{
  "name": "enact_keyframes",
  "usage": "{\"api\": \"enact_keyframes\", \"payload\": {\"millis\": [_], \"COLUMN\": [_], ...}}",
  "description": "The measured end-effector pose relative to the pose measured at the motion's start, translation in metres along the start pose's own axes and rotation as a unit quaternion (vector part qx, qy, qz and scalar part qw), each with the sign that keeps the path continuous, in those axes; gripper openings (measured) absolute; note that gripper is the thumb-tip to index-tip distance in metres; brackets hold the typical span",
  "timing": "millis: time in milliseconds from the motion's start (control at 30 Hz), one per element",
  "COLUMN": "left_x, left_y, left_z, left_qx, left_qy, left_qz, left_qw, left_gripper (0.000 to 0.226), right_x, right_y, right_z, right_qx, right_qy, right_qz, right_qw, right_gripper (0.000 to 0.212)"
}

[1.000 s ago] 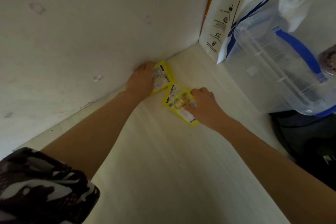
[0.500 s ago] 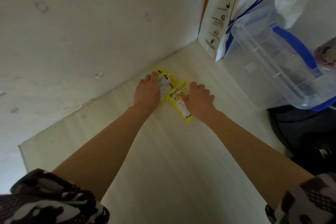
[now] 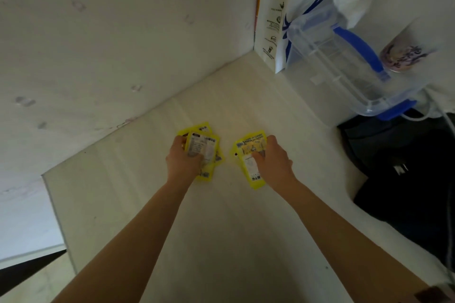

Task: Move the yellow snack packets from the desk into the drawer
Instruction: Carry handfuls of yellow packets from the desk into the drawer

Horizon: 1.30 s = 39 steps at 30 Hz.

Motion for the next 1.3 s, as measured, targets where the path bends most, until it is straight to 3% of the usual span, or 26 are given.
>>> {"api": "enact_keyframes", "payload": {"millis": [367, 733, 1067, 1300], "left_x": [-0.067, -0.11, -0.178, -0.183], "left_y": [0.005, 0.043, 0.075, 0.05], "left_z": [0.096, 0.151, 0.201, 0.263], "left_qx": [-0.057, -0.152, -0.256, -0.319], "left_qy": [-0.016, -0.135, -0.196, -0.276], "left_qz": [0.009, -0.027, -0.072, -0.118], "left_qw": [0.998, 0.979, 0.944, 0.899], "left_gripper": [0.036, 0.033, 0.035, 0.036], "right_x": [0.007, 0.004, 0.008, 0.047], "right_y": [0.007, -0.045, -0.109, -0.115], "right_z": [0.111, 0.229, 0.367, 0.452], "right_qx": [0.059, 0.156, 0.255, 0.358], "right_qy": [0.023, -0.04, -0.157, -0.233], "right_qz": [-0.114, -0.166, -0.23, -0.258], "right_qw": [0.991, 0.973, 0.926, 0.866], "right_gripper": [0.027, 0.025, 0.018, 0.023]}}
Point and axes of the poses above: each hand's wrist, its own z-axis away from the middle knuckle, its own y-axis out of the back of the hand, x = y × z, the point moved 6 cm from there along -z, towards the middle knuckle, and after that the axes turned 7 degrees about y, right-handed, at the moved point
